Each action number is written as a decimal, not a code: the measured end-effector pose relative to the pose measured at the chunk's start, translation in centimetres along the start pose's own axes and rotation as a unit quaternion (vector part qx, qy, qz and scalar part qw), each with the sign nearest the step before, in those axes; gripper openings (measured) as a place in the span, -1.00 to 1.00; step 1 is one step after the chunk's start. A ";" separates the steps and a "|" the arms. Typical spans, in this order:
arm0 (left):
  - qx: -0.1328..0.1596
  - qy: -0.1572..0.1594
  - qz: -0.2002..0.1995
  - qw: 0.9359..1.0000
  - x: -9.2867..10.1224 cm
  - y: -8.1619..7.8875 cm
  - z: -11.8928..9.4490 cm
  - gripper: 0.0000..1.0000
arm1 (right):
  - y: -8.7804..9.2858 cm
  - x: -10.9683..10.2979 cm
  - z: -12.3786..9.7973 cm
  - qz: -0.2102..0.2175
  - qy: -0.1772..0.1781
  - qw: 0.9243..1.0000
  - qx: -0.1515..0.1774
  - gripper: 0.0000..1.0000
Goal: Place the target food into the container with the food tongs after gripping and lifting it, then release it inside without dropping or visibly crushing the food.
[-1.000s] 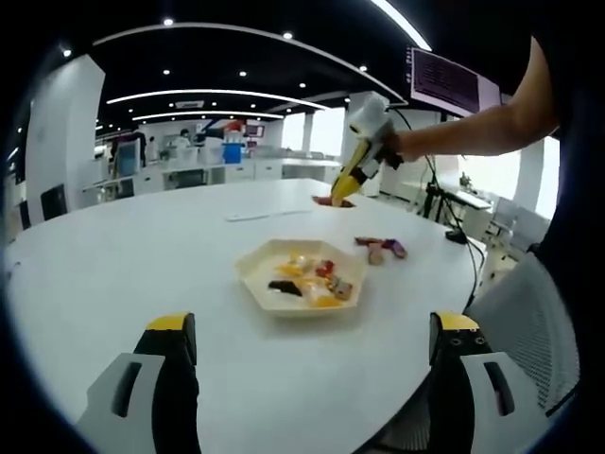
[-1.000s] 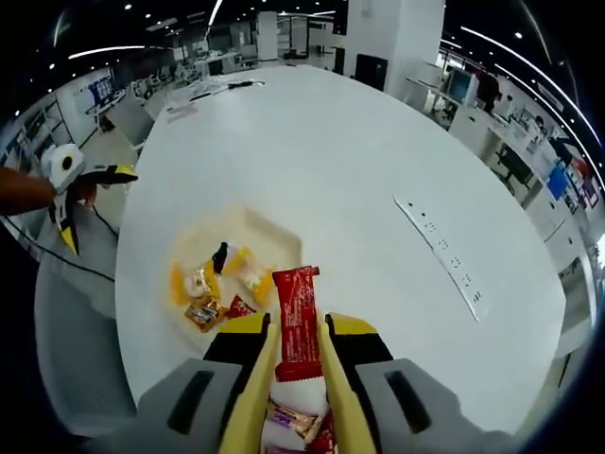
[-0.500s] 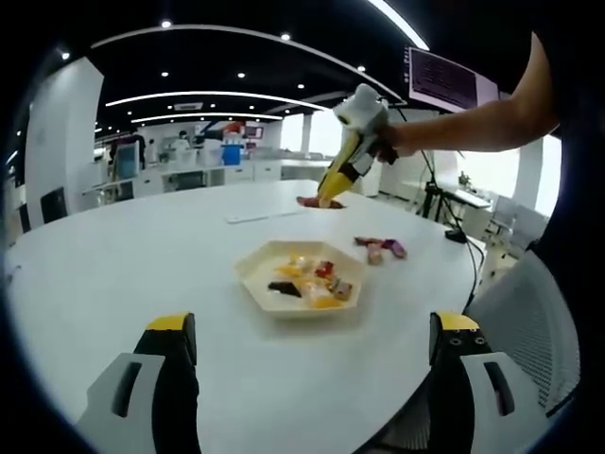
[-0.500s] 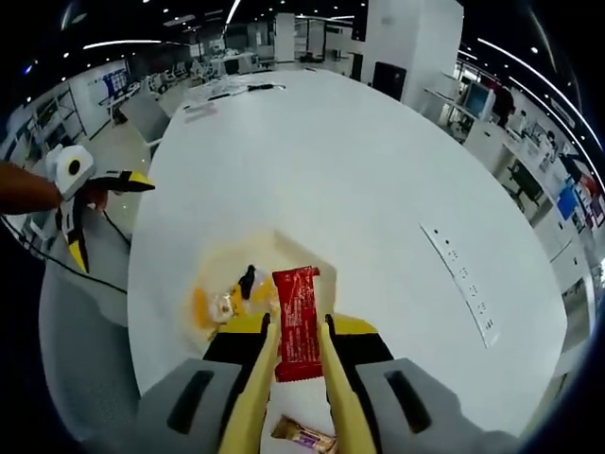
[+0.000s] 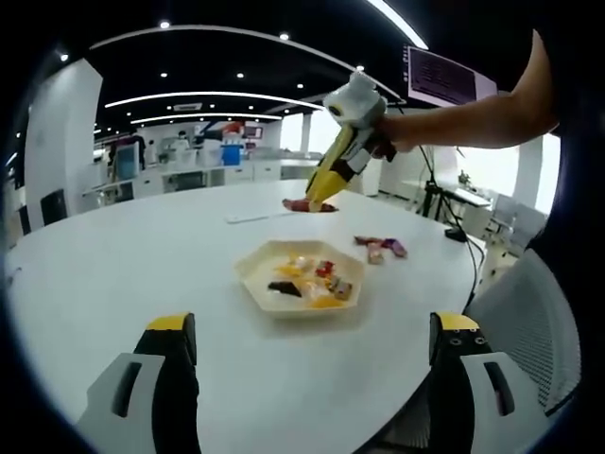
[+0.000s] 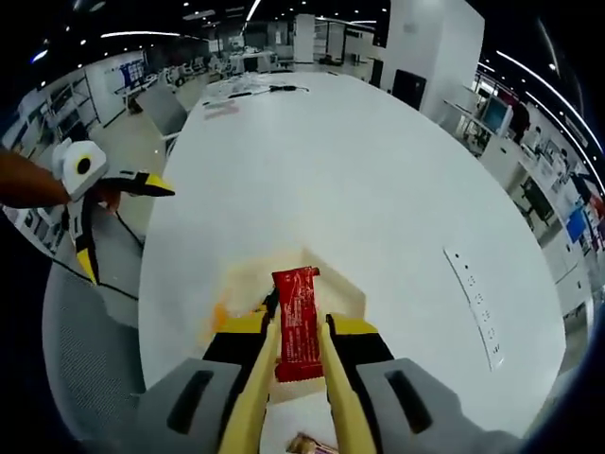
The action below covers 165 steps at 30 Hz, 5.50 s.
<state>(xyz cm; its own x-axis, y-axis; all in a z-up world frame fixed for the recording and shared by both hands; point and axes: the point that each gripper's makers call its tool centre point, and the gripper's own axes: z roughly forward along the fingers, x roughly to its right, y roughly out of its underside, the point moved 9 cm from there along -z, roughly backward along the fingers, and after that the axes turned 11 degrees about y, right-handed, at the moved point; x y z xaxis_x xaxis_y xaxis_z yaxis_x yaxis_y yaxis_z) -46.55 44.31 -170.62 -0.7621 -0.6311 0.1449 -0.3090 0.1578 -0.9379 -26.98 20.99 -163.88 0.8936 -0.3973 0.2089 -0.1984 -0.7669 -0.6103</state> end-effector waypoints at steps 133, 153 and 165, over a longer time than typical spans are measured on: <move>-0.034 0.021 0.002 0.999 0.4 0.8 0.7 0.99 | 19.4 6.0 -9.9 0.109 0.118 0.987 0.002 -0.47; -0.037 0.021 -0.001 0.999 0.4 0.8 0.7 0.99 | 21.6 6.5 -6.7 0.131 0.125 0.983 -0.012 -0.46; -0.036 0.020 -0.005 0.999 0.3 0.8 0.7 0.99 | 23.7 6.7 -4.7 0.152 0.131 0.979 -0.032 -0.46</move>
<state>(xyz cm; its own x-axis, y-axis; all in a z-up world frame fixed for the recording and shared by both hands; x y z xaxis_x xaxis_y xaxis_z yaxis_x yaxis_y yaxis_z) -46.67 43.71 -171.57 -0.7809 -0.6019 0.1672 -0.3550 0.2074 -0.9116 -27.54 -2.23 -173.36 0.6566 -0.7217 0.2191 -0.4716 -0.6195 -0.6276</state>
